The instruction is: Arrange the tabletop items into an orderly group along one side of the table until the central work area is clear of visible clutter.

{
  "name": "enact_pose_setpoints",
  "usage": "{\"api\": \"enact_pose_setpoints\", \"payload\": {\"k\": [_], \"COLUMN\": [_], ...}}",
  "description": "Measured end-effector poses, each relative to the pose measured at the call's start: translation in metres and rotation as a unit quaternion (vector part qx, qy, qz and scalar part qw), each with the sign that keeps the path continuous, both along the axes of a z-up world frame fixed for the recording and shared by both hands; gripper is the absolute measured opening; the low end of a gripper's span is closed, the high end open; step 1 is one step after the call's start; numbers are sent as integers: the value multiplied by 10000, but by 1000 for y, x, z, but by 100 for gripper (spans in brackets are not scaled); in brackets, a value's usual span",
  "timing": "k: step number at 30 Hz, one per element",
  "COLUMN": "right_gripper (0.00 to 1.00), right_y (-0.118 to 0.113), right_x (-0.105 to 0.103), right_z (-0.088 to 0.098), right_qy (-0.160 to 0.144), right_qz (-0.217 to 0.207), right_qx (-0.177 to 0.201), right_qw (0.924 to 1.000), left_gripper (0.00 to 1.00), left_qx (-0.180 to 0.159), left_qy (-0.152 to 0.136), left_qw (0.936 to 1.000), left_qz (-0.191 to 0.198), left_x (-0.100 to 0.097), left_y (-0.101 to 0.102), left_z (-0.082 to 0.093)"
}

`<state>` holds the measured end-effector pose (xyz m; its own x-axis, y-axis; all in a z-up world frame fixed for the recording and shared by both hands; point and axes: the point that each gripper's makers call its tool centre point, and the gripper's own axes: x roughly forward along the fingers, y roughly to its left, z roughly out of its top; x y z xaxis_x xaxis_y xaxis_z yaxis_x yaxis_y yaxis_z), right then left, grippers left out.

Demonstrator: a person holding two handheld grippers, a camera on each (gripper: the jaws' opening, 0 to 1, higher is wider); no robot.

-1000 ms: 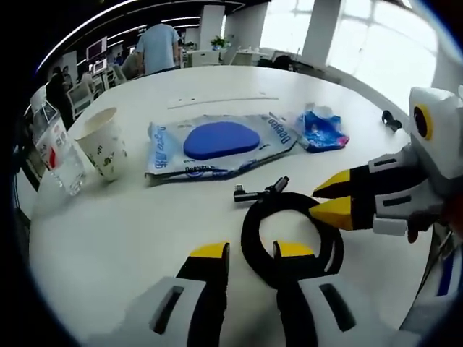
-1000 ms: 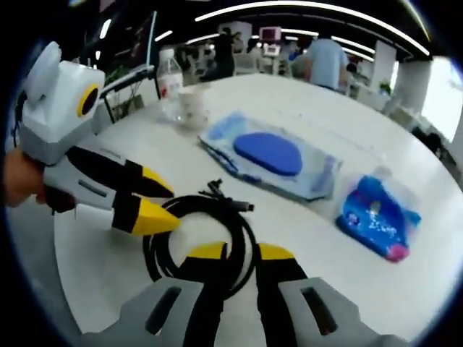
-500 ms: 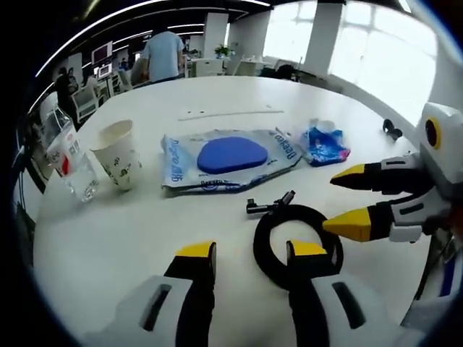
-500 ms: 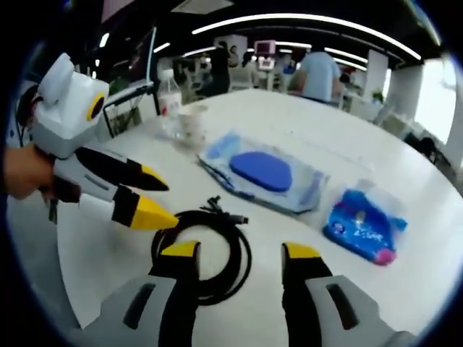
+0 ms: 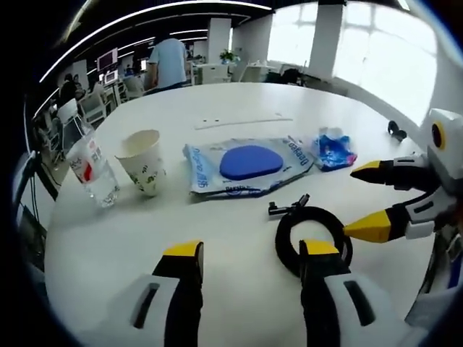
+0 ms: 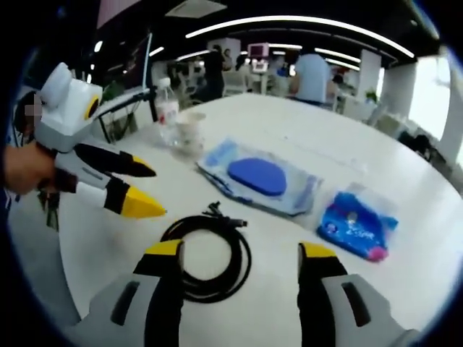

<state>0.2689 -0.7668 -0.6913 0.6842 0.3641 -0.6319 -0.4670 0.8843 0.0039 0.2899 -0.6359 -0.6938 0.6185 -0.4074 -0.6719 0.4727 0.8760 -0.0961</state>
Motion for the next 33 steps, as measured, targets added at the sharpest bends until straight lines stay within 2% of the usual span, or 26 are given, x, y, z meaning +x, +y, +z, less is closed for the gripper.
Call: {"api": "enact_pose_setpoints", "payload": {"k": [2, 5, 11, 14, 20, 25, 28, 33], "right_gripper": [66, 78, 80, 85, 91, 96, 99, 100], "right_y": [-1, -4, -3, -3, -4, -2, -7, -15], "right_x": [2, 8, 10, 9, 4, 4, 1, -5], "right_z": [3, 8, 17, 20, 23, 33, 34, 42], "right_qy": [-22, -58, -171, -195, -181, -332, -365, -594], "right_qz": [-24, -182, -201, -292, -427, -554, -667, -763], "right_qx": [-4, 57, 115, 251, 285, 328, 303, 293], "right_qw": [10000, 9998, 9996, 9991, 9985, 9974, 9966, 9949], "left_gripper": [57, 62, 70, 76, 85, 92, 94, 95], "left_qx": [65, 128, 198, 54, 63, -24, -28, -64], "left_qy": [-113, -223, -404, -512, -600, -709, -813, -833], "left_qw": [9999, 9997, 9990, 9987, 9982, 9975, 9966, 9963], "left_qz": [-24, -11, -5, -71, -39, -68, -156, -212], "left_x": [2, 6, 9, 8, 2, 2, 2, -1], "left_y": [3, 10, 24, 26, 44, 51, 56, 67], "left_z": [4, 9, 18, 22, 25, 30, 34, 36]}}
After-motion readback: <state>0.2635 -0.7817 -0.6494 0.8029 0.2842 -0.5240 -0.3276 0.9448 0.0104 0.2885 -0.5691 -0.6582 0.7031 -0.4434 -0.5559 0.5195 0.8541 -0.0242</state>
